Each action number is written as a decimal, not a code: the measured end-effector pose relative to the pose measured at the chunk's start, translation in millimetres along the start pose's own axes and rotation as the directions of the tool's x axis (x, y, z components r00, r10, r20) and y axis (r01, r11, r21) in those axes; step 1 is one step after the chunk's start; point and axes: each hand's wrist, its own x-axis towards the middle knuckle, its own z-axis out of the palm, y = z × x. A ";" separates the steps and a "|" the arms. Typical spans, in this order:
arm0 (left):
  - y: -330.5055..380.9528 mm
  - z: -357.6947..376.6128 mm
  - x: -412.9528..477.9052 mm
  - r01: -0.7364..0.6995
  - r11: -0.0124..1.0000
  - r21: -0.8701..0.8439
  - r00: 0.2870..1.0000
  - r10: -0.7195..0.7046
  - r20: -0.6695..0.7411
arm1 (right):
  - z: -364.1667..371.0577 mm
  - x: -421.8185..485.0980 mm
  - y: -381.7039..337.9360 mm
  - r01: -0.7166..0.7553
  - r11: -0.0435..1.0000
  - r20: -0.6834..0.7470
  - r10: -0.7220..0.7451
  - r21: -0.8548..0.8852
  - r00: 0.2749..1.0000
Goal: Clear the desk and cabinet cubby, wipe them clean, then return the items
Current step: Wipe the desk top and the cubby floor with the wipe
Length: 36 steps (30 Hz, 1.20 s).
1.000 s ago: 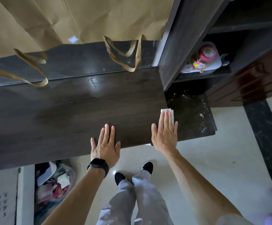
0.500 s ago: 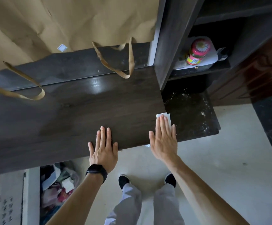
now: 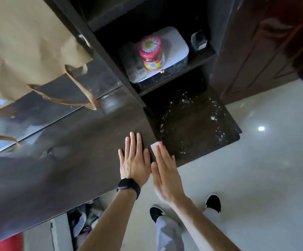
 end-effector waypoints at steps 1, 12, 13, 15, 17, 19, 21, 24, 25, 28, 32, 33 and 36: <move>8.3 3.2 9.2 -0.006 1.000 -0.005 0.999 0.006 -0.032 | -7.5 5.8 5.4 -0.057 0.993 0.060 0.051 0.100 0.997; 31.4 17.5 29.6 0.030 1.000 -0.001 0.987 -0.029 -0.159 | -28.2 37.1 38.7 -0.349 0.784 0.396 0.145 0.514 0.907; 31.8 18.3 30.3 0.032 0.999 -0.003 0.985 -0.032 -0.167 | -24.8 63.6 38.9 -0.379 0.778 0.415 0.168 0.501 0.894; 31.8 19.4 31.1 0.033 0.999 -0.009 0.983 -0.034 -0.181 | -13.2 112.8 39.9 -0.432 0.734 0.433 0.208 0.524 0.877; 30.2 20.0 31.2 0.037 0.999 -0.006 0.983 -0.038 -0.180 | -3.7 133.1 40.5 -0.476 0.652 0.435 0.239 0.590 0.868; 28.8 19.4 32.8 0.040 0.999 -0.001 0.984 -0.039 -0.171 | 0.4 119.0 43.4 -0.482 0.600 0.424 0.249 0.639 0.871; 28.1 18.2 34.4 0.044 0.999 -0.001 0.985 -0.044 -0.167 | -1.4 84.7 47.8 -0.500 0.524 0.424 0.268 0.690 0.865; 27.8 17.6 33.2 0.052 0.999 -0.001 0.985 -0.051 -0.163 | -10.7 35.7 54.1 -0.529 0.475 0.482 0.229 0.703 0.846; 27.4 17.9 32.1 0.051 0.999 -0.003 0.985 -0.051 -0.166 | -11.2 28.9 53.7 -0.536 0.476 0.489 0.229 0.698 0.841; 27.9 18.5 32.5 0.055 0.998 -0.010 0.984 -0.056 -0.167 | -18.4 55.9 35.9 -0.488 0.511 0.478 0.164 0.708 0.863; 26.3 18.2 33.9 0.052 0.999 0.002 0.986 -0.051 -0.160 | -11.3 138.0 19.3 -0.416 0.588 0.455 0.090 0.694 0.886; 25.9 18.0 33.8 0.052 0.999 0.000 0.986 -0.051 -0.159 | -7.4 151.3 26.5 -0.448 0.600 0.495 0.098 0.663 0.863; 25.6 19.3 32.0 0.052 0.999 -0.001 0.986 -0.051 -0.159 | 11.7 133.3 67.7 -0.548 0.598 0.607 0.126 0.585 0.785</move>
